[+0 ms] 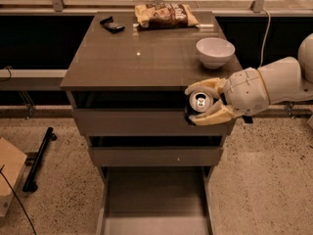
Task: Pick pepsi can from bottom drawer and place on counter
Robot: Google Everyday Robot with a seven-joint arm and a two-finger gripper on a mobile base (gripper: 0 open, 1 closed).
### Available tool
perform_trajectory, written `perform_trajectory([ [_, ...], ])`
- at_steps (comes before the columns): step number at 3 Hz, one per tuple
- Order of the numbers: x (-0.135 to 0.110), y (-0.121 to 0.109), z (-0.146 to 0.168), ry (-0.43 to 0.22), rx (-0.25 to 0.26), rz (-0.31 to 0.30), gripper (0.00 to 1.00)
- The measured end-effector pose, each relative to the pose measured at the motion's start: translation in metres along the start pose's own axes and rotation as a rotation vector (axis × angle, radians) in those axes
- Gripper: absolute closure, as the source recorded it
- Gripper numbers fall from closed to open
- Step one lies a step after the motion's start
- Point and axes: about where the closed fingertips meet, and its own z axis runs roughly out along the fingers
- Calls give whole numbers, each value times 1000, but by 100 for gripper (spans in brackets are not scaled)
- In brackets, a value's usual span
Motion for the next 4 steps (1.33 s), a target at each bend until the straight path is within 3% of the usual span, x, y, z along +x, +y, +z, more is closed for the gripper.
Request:
perform_trajectory([
  [3, -57, -45, 4, 1, -79, -159, 100],
  [4, -66, -70, 15, -10, -61, -146, 100],
])
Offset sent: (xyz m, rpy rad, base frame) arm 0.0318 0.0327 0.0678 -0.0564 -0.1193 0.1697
